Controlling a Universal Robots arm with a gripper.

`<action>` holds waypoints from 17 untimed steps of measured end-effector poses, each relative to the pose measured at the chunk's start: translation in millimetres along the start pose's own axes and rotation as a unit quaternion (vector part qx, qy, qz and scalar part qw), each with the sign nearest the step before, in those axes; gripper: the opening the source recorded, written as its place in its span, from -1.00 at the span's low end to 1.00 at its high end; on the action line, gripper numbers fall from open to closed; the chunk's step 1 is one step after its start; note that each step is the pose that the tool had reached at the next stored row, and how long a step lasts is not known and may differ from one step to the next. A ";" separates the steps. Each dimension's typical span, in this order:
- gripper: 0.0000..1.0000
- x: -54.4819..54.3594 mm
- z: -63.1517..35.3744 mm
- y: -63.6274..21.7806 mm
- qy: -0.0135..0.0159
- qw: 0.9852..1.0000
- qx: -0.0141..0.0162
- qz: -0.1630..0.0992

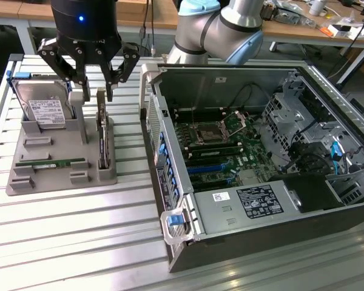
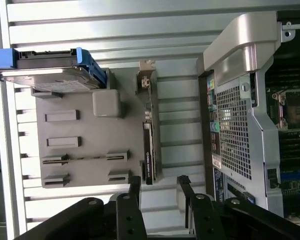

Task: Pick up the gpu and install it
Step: 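Reach for the gpu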

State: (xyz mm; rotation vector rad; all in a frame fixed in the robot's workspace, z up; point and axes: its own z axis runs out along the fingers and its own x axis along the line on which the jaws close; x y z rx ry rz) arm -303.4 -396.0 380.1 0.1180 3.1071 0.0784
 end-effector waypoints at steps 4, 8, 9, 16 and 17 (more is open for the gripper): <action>-0.15 0.4 15.6 -1.1 0.000 1.000 0.000 0.000; -0.15 1.1 35.7 0.8 0.000 1.000 0.000 0.000; -0.15 1.6 39.4 5.1 0.000 1.000 0.000 0.000; -0.15 3.0 66.2 12.2 0.000 1.000 0.000 0.000; -0.15 3.2 68.3 12.1 0.000 1.000 0.000 0.000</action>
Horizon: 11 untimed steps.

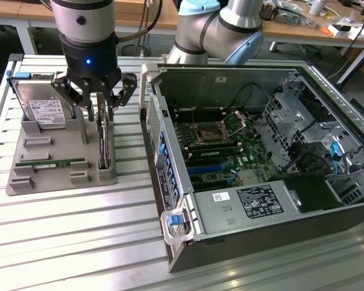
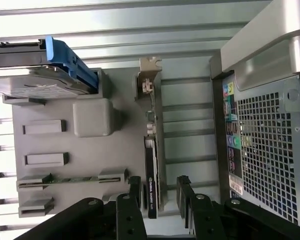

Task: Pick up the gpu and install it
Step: 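Reach for the gpu, then pick up the gpu and move the gpu toward the slot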

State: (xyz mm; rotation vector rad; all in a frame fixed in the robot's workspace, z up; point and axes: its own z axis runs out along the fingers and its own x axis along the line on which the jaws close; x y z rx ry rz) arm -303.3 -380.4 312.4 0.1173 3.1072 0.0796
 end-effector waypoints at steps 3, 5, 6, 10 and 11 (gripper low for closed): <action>-0.15 1.0 13.9 -0.8 0.000 1.000 0.000 -0.002; -0.15 1.4 19.9 -1.1 0.000 1.000 0.000 -0.003; -0.15 1.8 24.7 -1.4 0.000 1.000 0.000 -0.003; -0.15 5.9 39.8 -2.5 0.000 1.000 0.000 -0.005; -0.15 6.0 42.0 -2.6 0.000 1.000 0.000 -0.005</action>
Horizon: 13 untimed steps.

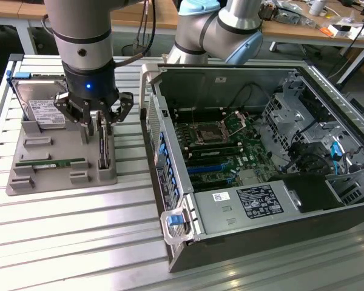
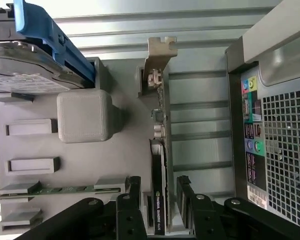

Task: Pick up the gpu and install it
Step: 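Pick up the gpu and move the gpu toward the slot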

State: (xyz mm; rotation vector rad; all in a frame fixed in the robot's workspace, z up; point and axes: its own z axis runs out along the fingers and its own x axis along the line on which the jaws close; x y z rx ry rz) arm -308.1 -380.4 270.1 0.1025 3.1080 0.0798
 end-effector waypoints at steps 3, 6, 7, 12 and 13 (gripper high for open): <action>-0.15 -0.1 10.1 -0.7 0.000 1.000 0.000 0.000; -0.15 -0.1 19.2 -3.0 0.000 1.000 -0.001 0.000; -0.15 -0.2 20.1 -3.6 0.000 1.000 -0.002 0.000; -0.31 -0.1 23.9 -4.4 0.000 1.000 -0.003 0.000; -0.44 -0.1 23.9 -4.4 0.000 1.000 -0.003 0.000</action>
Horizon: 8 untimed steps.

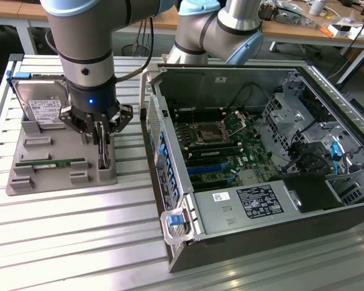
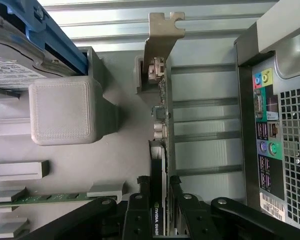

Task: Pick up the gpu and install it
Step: 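Pick up the gpu and move the gpu toward the slot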

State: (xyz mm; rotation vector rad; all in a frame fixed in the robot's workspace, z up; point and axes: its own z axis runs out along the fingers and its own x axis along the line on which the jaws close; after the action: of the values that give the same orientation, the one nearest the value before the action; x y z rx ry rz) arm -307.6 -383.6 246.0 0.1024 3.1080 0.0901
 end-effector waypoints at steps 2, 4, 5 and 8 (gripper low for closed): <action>-0.47 0.0 0.0 0.0 0.000 1.000 0.000 0.000; -0.47 0.0 0.0 0.0 0.000 1.000 0.000 0.000; -0.47 -0.1 -0.7 0.1 0.000 1.000 0.000 0.000; -0.47 -0.5 -16.5 1.0 0.000 1.000 0.000 0.000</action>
State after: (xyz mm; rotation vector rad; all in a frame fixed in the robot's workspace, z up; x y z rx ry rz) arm -307.5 -383.6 262.5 0.1026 3.1079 0.0902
